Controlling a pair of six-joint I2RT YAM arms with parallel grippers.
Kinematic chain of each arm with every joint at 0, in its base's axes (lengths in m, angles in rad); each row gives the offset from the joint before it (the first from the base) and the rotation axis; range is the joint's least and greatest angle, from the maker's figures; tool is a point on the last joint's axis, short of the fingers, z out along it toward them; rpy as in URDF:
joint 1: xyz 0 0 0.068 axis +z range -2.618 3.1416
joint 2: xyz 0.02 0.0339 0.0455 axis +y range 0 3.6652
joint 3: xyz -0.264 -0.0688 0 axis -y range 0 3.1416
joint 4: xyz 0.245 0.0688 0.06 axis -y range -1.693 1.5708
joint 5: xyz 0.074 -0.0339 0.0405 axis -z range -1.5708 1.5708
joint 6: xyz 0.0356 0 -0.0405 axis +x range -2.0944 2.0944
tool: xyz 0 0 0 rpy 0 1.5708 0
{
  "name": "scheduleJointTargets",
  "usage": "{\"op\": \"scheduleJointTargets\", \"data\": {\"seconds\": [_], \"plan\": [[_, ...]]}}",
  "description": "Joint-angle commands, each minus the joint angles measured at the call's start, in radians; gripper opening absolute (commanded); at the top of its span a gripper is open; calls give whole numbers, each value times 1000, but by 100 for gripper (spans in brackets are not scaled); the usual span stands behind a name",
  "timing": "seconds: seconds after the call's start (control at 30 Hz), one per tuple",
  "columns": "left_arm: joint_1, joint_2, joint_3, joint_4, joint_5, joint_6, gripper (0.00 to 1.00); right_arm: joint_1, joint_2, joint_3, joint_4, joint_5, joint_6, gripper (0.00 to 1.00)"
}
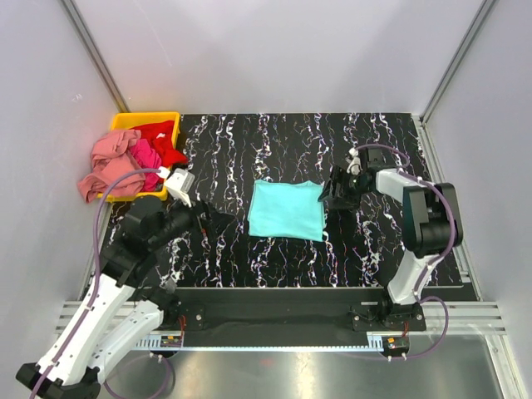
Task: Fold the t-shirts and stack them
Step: Neatly place the folded tshirt to the corner
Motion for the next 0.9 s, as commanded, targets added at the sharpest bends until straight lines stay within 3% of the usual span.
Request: {"op": "scheduleJointTargets", "data": {"seconds": [0.0,0.27,0.4,0.57,0.67,0.87], "plan": [[2,0,-31,84,-21,65,99,-1,62,83,77,-151,-74,79],[2,20,-25,104,-16,84,99,-1,194,90,136,-200,-60,65],[2,21,-26,107,-5,81,99,2,191,93,119,-166,-74,52],[2,15,-28,110,-5,85,99,-1,180,152,88,-62,-74,14],[2,15,-28,106,-5,90,99,1,182,196,73,1,-81,5],[2,12,-34,96,9,87,99,-36,258,375,-97,171,-181,0]]}}
